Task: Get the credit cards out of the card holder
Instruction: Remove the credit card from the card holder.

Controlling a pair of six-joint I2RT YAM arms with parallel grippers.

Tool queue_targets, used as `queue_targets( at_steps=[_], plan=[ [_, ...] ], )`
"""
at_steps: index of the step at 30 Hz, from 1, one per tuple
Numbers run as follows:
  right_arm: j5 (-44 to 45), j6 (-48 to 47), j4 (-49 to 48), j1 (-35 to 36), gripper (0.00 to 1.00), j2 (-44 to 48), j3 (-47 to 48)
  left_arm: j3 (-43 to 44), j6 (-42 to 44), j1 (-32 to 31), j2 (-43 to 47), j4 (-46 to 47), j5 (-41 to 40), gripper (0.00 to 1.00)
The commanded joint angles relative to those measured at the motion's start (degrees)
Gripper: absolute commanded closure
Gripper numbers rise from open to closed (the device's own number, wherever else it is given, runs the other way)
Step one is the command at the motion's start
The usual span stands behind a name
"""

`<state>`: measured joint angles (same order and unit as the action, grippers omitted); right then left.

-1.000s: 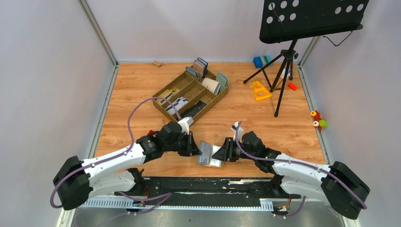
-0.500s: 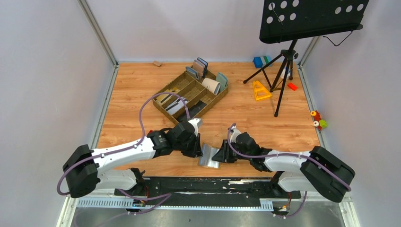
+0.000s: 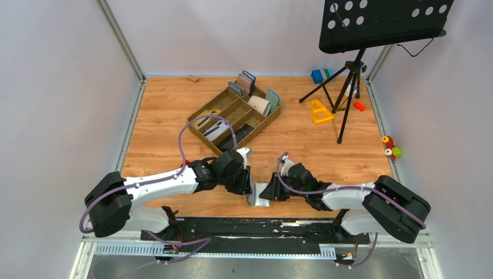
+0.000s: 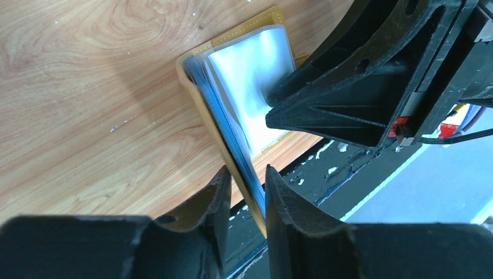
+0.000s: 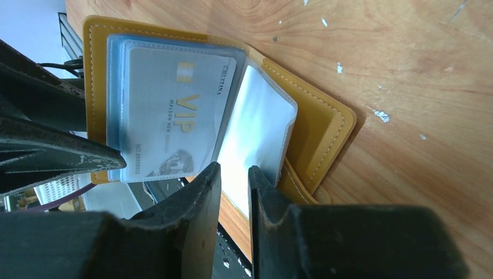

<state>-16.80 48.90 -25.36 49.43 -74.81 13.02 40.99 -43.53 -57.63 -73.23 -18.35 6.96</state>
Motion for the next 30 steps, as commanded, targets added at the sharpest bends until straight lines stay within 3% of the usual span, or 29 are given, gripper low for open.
queue_targets(
  at_steps=[1, 3, 7, 11, 17, 21, 30],
  plan=[
    [0.3, -1.6, -0.9, 0.7, 0.76, -0.8, 0.9, -0.2, 0.5, -0.2, -0.1, 1.9, -0.6, 0.72],
    [0.3, -1.5, -1.0, 0.7, 0.76, -0.8, 0.7, -0.5, 0.2, -0.2, 0.1, 2.2, -0.4, 0.82],
    [0.2, -1.4, -1.6, 0.8, 0.76, -0.9, 0.3, -1.5, -0.4, -0.2, 0.8, 3.7, 0.3, 0.85],
    [0.3, -1.4, -1.6, 0.9, 0.76, -1.0, 0.1, -2.3, -0.8, -0.2, 0.5, 5.3, 1.0, 0.99],
    [2.0, 0.0, -4.0, 0.8, 0.77, 2.4, -3.2, -3.2, -1.6, 0.7, 4.9, 6.1, 1.1, 1.0],
    [2.9, 1.6, -8.7, 0.7, 0.77, 10.7, -7.4, -7.1, -4.9, 4.2, 10.7, 12.2, 7.5, 1.0],
    [-3.0, 7.0, -9.6, 0.7, 0.56, 27.4, -7.2, -10.6, -11.9, 6.7, 16.3, 23.8, 17.2, 1.0]
  ],
)
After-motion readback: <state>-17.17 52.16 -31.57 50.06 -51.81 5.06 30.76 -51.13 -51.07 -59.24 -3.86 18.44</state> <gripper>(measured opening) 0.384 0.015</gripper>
